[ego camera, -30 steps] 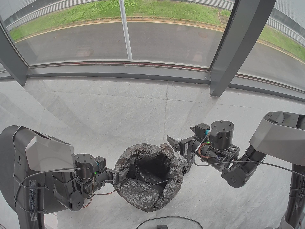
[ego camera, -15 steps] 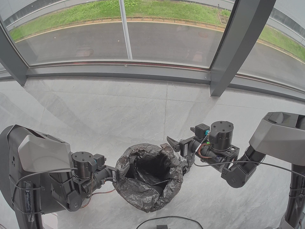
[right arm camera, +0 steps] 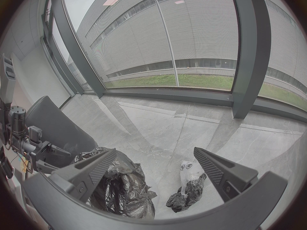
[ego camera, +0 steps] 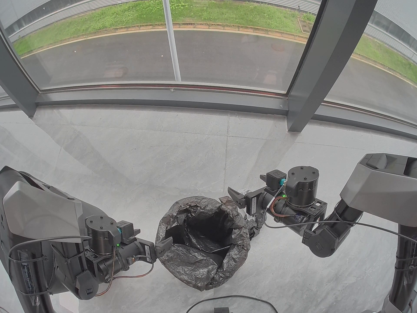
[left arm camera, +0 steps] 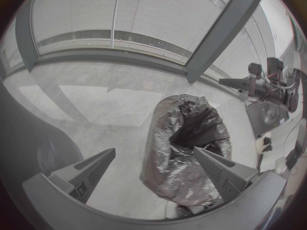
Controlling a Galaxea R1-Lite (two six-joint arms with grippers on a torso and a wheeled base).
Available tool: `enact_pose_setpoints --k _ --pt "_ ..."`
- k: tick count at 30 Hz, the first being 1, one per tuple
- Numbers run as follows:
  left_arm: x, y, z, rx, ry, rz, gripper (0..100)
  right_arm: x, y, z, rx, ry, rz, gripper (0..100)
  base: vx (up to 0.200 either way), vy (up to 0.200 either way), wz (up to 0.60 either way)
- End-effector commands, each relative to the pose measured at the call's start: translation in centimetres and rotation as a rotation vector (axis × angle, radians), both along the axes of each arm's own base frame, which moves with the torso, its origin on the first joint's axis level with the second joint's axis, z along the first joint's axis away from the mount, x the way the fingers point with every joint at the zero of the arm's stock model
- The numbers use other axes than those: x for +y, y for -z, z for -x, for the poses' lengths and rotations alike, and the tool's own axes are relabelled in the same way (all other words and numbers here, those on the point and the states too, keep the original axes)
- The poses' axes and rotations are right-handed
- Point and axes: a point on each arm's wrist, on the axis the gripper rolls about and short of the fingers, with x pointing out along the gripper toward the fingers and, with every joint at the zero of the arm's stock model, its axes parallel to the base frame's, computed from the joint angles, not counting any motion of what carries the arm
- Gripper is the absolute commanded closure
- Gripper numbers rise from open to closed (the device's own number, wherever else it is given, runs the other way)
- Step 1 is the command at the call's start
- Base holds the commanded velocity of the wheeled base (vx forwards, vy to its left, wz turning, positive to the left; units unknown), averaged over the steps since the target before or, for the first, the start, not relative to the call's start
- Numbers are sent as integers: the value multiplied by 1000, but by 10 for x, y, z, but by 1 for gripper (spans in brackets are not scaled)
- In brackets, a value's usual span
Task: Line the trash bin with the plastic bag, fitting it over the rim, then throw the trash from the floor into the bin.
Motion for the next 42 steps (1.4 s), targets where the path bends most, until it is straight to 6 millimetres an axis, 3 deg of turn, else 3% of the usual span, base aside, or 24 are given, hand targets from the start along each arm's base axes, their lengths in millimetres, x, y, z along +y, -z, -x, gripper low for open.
enact_pose_setpoints --k 1,6,19,26,33,42 --pt "-20 -5 15 66 80 131 0 0 1 0 1 0 1 0 0 0 0" --pt "-44 -3 24 117 161 199 0 0 4 -1 9 2 6 0 0 0 0" --pt "-83 -6 -17 60 191 273 0 1 11 -3 22 3 14 0 0 0 0" --pt "-103 -16 -26 79 199 336 0 1 13 -3 23 3 17 0 0 0 0" --pt "-111 -28 -37 64 189 386 0 1 14 -4 12 2 13 0 0 0 0" --pt "-116 -29 -45 46 189 396 0 2 14 -4 10 2 14 0 0 0 0"
